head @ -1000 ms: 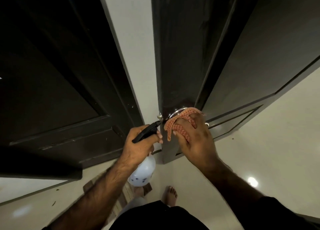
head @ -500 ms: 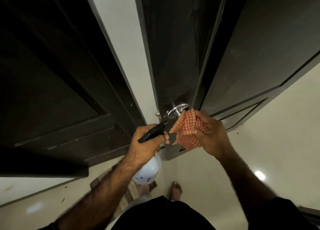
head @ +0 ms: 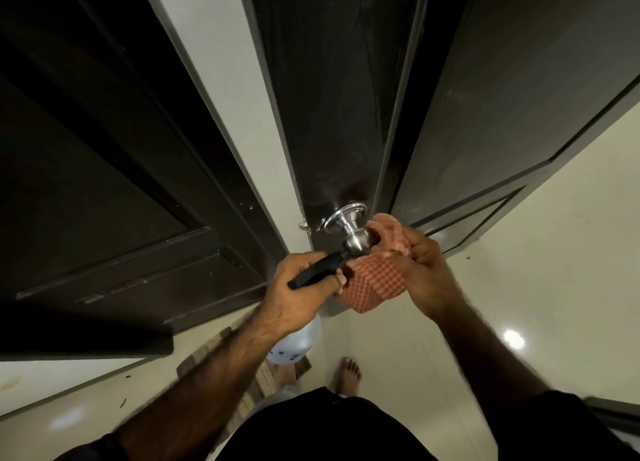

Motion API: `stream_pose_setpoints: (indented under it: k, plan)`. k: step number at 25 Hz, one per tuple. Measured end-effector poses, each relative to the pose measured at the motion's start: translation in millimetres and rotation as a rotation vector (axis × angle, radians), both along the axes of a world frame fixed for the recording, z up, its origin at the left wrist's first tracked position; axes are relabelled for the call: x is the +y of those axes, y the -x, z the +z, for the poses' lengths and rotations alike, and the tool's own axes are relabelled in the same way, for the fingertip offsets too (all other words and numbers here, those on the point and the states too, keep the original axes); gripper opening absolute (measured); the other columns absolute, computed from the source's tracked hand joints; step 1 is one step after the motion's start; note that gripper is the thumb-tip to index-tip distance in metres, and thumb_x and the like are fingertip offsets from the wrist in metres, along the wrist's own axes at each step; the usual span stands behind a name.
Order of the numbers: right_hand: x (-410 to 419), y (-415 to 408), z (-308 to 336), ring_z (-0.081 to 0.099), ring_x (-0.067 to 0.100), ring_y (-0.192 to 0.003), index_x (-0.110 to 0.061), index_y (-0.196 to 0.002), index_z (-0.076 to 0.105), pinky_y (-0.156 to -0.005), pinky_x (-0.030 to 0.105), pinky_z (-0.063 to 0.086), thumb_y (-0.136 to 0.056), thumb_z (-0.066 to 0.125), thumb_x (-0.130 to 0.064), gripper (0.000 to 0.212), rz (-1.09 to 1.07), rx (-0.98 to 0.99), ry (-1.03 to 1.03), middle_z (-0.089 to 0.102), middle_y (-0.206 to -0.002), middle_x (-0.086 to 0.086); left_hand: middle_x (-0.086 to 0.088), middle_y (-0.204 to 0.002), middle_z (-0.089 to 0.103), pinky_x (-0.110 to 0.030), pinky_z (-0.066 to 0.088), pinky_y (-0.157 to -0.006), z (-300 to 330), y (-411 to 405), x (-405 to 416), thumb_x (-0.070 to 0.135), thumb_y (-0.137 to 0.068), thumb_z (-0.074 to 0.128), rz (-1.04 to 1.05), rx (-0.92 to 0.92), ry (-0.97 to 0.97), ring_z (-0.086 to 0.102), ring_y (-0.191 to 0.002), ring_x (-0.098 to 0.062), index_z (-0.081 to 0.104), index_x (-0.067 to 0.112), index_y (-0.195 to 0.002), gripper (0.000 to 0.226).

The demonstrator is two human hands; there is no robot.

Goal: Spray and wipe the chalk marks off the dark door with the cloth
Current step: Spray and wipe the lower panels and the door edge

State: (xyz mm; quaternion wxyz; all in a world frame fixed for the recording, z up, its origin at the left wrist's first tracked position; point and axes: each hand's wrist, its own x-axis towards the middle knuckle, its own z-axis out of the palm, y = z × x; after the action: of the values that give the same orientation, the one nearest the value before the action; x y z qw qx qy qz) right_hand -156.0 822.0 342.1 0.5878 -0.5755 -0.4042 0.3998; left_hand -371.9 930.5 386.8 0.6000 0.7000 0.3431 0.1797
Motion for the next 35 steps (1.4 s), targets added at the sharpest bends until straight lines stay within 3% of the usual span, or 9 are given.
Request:
stream_pose_setpoints:
  k: [3,5,10,14,20,27,29,32,35]
  plan:
    - [-20,21,-26,0.064,0.046,-0.127,-0.009,-0.140,0.062,-0.096,0.046,0.062,-0.101,0.055,-0.024,0.042,-0.278,0.731,0.076,0.068,-0.133,0.022,0.003,-0.065,0.059,-0.043,0.052,-0.051,-11,1,-20,0.036,-0.093,0.070,-0.063,0.212,-0.333,0.061,-0.058,-0.020,0.061,0.022,-0.081,0.020]
    - [-28,32,-36,0.062,0.045,-0.131,-0.008,-0.145,0.057,-0.098,0.048,0.060,-0.099,0.058,-0.027,0.049,-0.314,0.780,0.133,0.067,-0.137,0.023,0.004,-0.065,0.056,-0.045,0.052,-0.050,-15,3,-30,0.040,-0.094,0.068,-0.053,0.266,-0.434,0.058,-0.055,-0.018,0.056,0.024,-0.084,0.022]
    - [-26,36,-30,0.061,0.046,-0.129,-0.010,-0.147,0.057,-0.102,0.051,0.058,-0.109,0.053,-0.015,0.038,-0.249,0.581,0.083,0.067,-0.134,0.024,0.008,-0.073,0.059,-0.039,0.057,-0.057,-15,-2,-28,0.046,-0.095,0.065,-0.018,0.280,-0.483,0.062,-0.063,-0.011,0.056,0.029,-0.090,0.020]
    - [-16,38,-4,0.068,0.022,-0.121,-0.015,-0.149,0.057,-0.098,0.042,0.061,-0.107,0.062,-0.022,0.043,-0.182,-0.002,0.021,0.070,-0.130,0.004,0.006,-0.070,0.062,-0.041,0.056,-0.054,-11,-5,-24,0.031,-0.092,0.071,0.022,0.184,-0.432,0.062,-0.060,-0.016,0.063,0.026,-0.086,0.012]
    - [21,6,13,0.056,0.013,-0.123,-0.016,-0.148,0.059,-0.091,0.026,0.059,-0.096,0.078,-0.024,0.056,0.056,-0.694,-0.073,0.051,-0.139,0.002,-0.008,-0.071,0.067,-0.026,0.045,-0.047,6,3,3,0.009,-0.086,0.073,0.173,-0.156,0.083,0.053,-0.048,-0.014,0.077,0.013,-0.088,0.006]
    - [22,31,31,0.075,0.026,-0.111,-0.023,-0.126,0.070,-0.093,0.040,0.059,-0.112,0.052,-0.029,0.024,-0.147,0.497,0.203,0.080,-0.112,0.001,-0.008,-0.075,0.070,-0.027,0.041,-0.046,14,13,11,0.007,-0.087,0.070,0.251,-0.164,0.079,0.047,-0.047,-0.018,0.073,0.007,-0.084,0.005]
    - [30,40,43,0.076,0.024,-0.105,-0.030,-0.125,0.065,-0.089,0.040,0.060,-0.108,0.054,-0.047,0.026,-0.161,0.260,0.377,0.079,-0.110,-0.002,-0.007,-0.076,0.070,-0.027,0.042,-0.046,15,15,10,0.002,-0.092,0.069,0.282,-0.148,0.080,0.048,-0.049,-0.019,0.073,0.003,-0.087,0.006]
    - [31,52,60,0.067,0.015,-0.103,-0.029,-0.139,0.044,-0.080,0.032,0.060,-0.102,0.059,-0.053,0.046,-0.092,-0.779,0.409,0.061,-0.126,-0.003,-0.004,-0.069,0.066,-0.027,0.043,-0.047,15,17,10,-0.002,-0.095,0.066,0.297,-0.133,0.058,0.047,-0.049,-0.020,0.070,-0.004,-0.091,0.006]
    - [27,66,49,0.062,0.039,-0.122,-0.031,-0.140,0.054,-0.094,0.056,0.061,-0.086,0.080,-0.045,0.061,-0.114,-1.392,0.292,0.050,-0.144,0.018,-0.011,-0.074,0.066,-0.026,0.045,-0.048,19,15,8,0.011,-0.090,0.069,0.278,-0.138,0.067,0.047,-0.051,-0.019,0.073,0.003,-0.090,0.008]
